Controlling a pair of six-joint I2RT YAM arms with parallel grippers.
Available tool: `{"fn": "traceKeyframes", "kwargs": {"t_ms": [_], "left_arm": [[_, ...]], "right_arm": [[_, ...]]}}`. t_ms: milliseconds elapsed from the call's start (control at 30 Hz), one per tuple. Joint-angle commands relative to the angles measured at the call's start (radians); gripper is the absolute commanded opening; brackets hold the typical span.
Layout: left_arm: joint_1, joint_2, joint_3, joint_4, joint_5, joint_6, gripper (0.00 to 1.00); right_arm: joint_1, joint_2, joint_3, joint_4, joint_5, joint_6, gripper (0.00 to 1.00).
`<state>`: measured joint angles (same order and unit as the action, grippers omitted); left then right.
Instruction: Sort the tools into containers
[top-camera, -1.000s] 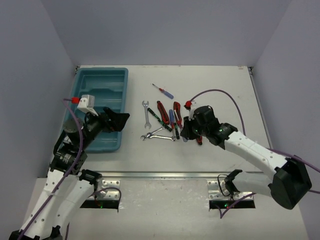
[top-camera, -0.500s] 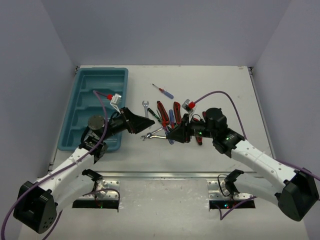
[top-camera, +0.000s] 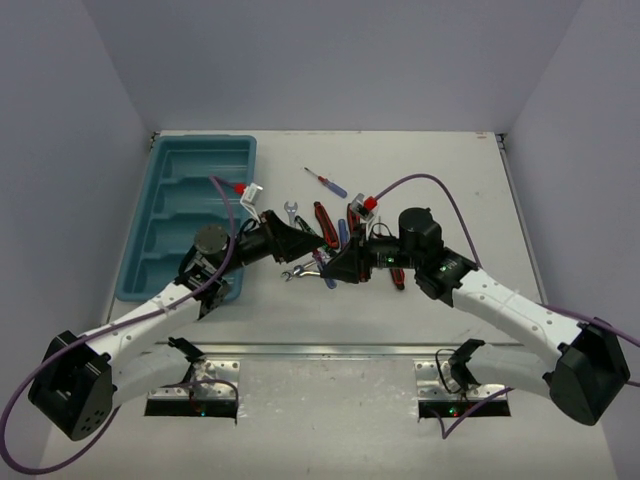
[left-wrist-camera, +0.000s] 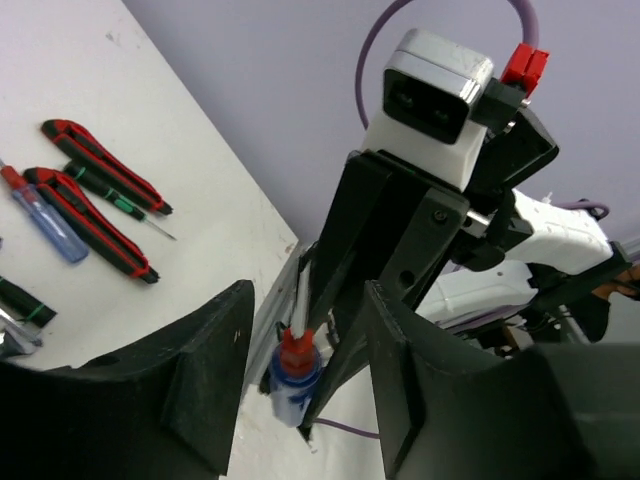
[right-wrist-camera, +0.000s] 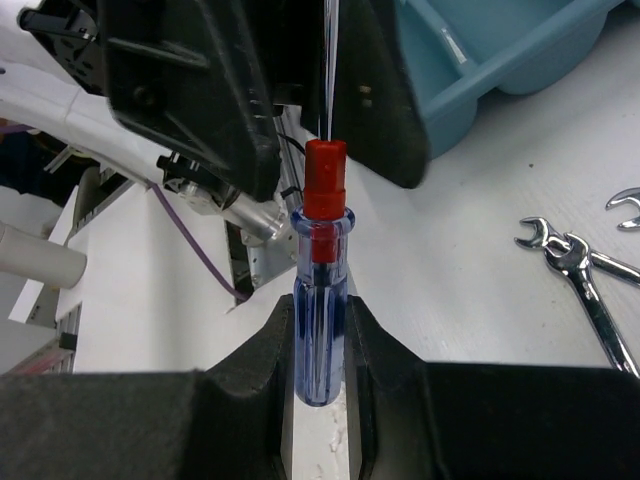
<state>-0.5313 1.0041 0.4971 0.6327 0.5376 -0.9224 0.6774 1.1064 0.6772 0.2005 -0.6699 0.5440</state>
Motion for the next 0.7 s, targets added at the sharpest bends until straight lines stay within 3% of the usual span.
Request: {"fn": "traceKeyframes", "kwargs": {"t_ms": [0, 67, 133, 233, 300, 367, 533, 667], "left_arm": [[-0.044, 0.014, 0.079, 0.065, -0.015, 0.024, 0.20], [-0.048, 0.013, 0.086, 0.039, -0.027, 0.028, 0.02], [-0.050, 0.005, 0.084, 0.021, -0.040, 0.029, 0.00], [-0.050, -0.010, 0.096, -0.101, -0.130, 0.052, 0.00], [-0.050, -0.017, 0.133, -0.222, -0.220, 0.071, 0.00], [-0.049, -0.026, 0.176, -0.350, -0.328, 0.106, 0.00], [-0.010, -0.045, 0.303, -0.589, -0.568, 0.130, 0.00], [0.123, -0.035, 0.389, -0.747, -0.648, 0.120, 0.00]], "right_arm": [[0.009, 0.017, 0.064, 0.039, -0.009, 0.002, 0.00], [0.009, 0.017, 0.062, 0.032, 0.020, 0.000, 0.01], [0.008, 0.012, 0.061, 0.015, 0.048, -0.002, 0.03], [0.008, -0.005, 0.054, -0.016, 0.131, -0.002, 0.15], [0.009, -0.014, 0.048, -0.029, 0.164, 0.000, 0.40], [0.008, -0.034, 0.047, -0.102, 0.275, 0.001, 0.98], [0.009, -0.128, 0.033, -0.320, 0.521, -0.065, 0.99], [0.008, -0.246, 0.010, -0.439, 0.729, -0.074, 0.99]]}}
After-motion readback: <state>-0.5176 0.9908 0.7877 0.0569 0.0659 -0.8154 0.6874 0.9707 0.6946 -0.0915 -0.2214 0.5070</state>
